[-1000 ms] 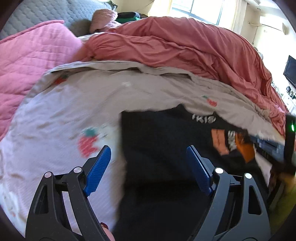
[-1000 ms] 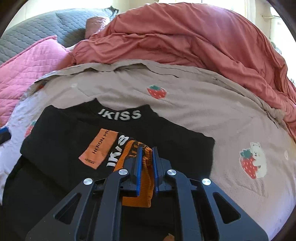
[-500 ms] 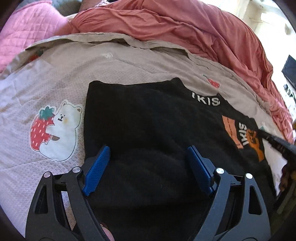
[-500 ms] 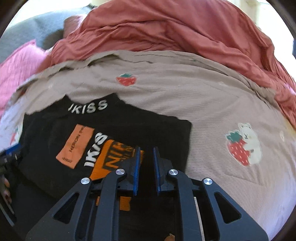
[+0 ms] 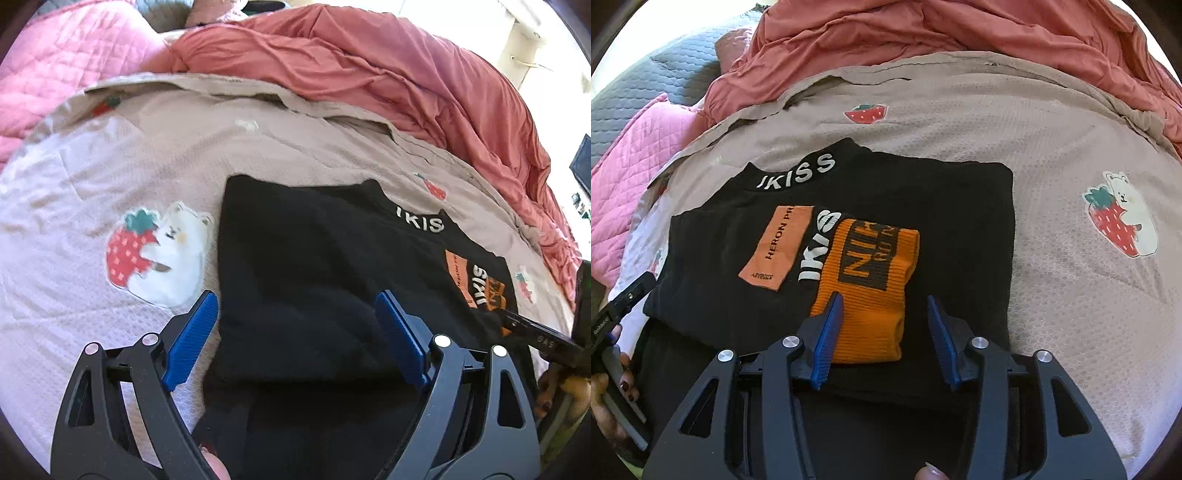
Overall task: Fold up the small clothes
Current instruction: 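Grasp the folded orange cuff with the right gripper and straighten it on the body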
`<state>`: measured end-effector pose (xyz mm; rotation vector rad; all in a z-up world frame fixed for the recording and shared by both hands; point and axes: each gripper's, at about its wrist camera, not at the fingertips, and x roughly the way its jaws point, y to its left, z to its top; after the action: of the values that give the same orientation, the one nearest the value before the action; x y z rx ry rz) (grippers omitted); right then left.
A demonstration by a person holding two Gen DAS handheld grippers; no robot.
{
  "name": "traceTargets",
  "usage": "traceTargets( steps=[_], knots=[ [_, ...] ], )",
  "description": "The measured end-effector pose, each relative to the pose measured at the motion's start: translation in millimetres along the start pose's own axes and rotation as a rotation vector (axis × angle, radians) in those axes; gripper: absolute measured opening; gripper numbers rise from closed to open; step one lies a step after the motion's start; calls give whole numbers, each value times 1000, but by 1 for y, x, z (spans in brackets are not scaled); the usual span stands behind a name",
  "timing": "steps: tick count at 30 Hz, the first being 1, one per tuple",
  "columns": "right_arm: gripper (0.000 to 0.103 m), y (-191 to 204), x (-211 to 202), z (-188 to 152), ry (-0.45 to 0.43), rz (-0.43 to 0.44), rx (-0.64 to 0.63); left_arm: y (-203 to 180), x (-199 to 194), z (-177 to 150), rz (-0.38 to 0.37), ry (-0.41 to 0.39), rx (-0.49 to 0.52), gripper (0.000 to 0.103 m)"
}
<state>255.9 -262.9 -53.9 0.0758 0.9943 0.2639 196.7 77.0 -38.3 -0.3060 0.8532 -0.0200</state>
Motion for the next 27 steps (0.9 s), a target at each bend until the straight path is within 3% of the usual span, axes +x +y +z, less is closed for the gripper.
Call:
traceTargets(
  steps=[3,7,15,18,22,25,27],
  knots=[
    [9,2,-11,0,-47,-32,-29,-5,12,-5,12,50,30,80],
    [8,0,-29,0,-110,-56,-53,-3,10,-5,11,52,23,80],
    [10,1,0,-6,-31,-146,-60,-3,8,-4,14,46,23,80],
    [26,-2,-9,-5,-54,-172,-44,-2,-2,0,19,6,15,80],
    [26,-1,-25,-1,-127,-157,-28,-5,-22,9,26,-88,44,79],
    [26,11,-26,3,-141,-123,-57,-5,-28,13,55,-124,56,66],
    [26,21,-23,6,-142,-109,-91,-1,-30,17,56,-137,46,63]
  ],
)
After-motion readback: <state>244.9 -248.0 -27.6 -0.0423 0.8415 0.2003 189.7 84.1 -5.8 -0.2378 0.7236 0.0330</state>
